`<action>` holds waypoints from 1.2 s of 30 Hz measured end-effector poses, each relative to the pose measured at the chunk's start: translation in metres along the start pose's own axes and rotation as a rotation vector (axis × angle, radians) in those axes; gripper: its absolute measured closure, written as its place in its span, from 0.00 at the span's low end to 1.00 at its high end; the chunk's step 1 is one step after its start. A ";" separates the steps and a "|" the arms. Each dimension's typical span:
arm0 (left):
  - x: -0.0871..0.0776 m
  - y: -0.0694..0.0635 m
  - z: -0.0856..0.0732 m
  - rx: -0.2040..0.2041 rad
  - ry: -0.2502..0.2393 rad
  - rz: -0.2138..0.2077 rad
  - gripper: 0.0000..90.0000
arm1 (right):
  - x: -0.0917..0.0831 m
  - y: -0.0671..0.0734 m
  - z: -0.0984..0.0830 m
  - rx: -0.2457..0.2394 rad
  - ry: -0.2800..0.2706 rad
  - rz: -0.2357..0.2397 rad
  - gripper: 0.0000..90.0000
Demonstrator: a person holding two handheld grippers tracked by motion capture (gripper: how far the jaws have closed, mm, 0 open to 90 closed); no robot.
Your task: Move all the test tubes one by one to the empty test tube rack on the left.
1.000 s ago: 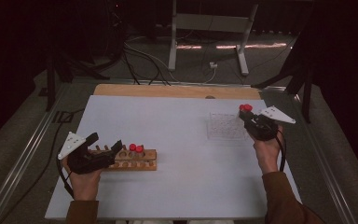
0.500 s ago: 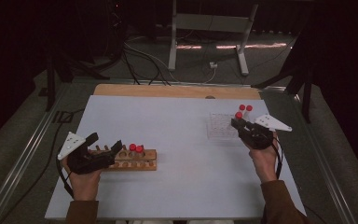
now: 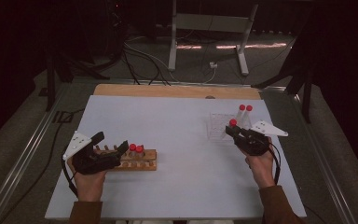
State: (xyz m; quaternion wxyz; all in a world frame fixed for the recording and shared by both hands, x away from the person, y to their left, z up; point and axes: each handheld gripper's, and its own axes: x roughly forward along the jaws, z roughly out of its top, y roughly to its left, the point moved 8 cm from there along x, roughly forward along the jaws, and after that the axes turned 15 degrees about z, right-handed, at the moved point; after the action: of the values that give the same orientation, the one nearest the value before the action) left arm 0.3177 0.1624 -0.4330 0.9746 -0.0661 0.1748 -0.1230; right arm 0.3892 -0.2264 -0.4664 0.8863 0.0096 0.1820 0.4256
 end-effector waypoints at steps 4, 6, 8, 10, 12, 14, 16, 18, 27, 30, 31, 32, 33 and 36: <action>0.000 -0.016 0.006 0.032 -0.001 -0.029 0.01 | 0.003 0.007 0.000 0.007 0.002 0.033 0.83; 0.001 -0.026 0.008 0.047 -0.001 -0.050 0.01 | 0.004 0.012 0.000 0.010 0.003 0.053 0.83; 0.003 -0.035 0.010 0.069 0.003 -0.067 0.01 | 0.004 0.016 0.001 0.006 0.007 0.067 0.83; 0.007 -0.044 0.010 0.080 0.010 -0.083 0.01 | 0.006 0.021 0.000 0.004 0.013 0.090 0.83; 0.011 -0.053 0.011 0.088 0.015 -0.098 0.01 | 0.008 0.025 0.000 -0.003 0.022 0.111 0.83; 0.015 -0.063 0.013 0.099 0.017 -0.115 0.01 | 0.010 0.028 -0.001 -0.006 0.030 0.127 0.83; 0.018 -0.074 0.013 0.118 0.022 -0.130 0.01 | 0.012 0.032 -0.002 -0.010 0.038 0.139 0.83; 0.021 -0.085 0.013 0.140 0.026 -0.143 0.01 | 0.013 0.035 -0.003 -0.015 0.045 0.148 0.83; 0.034 -0.124 0.012 0.198 0.049 -0.191 0.02 | 0.017 0.048 -0.004 -0.032 0.068 0.195 0.82; 0.038 -0.136 0.011 0.210 0.057 -0.201 0.03 | 0.019 0.055 -0.004 -0.041 0.077 0.213 0.82; 0.039 -0.140 0.010 0.216 0.061 -0.206 0.03 | 0.020 0.057 -0.004 -0.044 0.082 0.218 0.82; 0.040 -0.143 0.009 0.220 0.064 -0.208 0.03 | 0.021 0.059 -0.004 -0.051 0.087 0.222 0.82; 0.042 -0.147 0.009 0.222 0.067 -0.214 0.04 | 0.022 0.061 -0.004 -0.054 0.089 0.226 0.82; 0.046 -0.157 0.006 0.228 0.076 -0.222 0.05 | 0.024 0.067 -0.005 -0.060 0.102 0.242 0.82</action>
State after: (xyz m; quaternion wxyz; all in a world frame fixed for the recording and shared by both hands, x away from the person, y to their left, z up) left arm 0.3274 -0.0002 -0.4153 0.9488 0.0308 0.1882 -0.2517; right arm 0.3511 -0.1661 -0.4675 0.8180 -0.0167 0.2114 0.5347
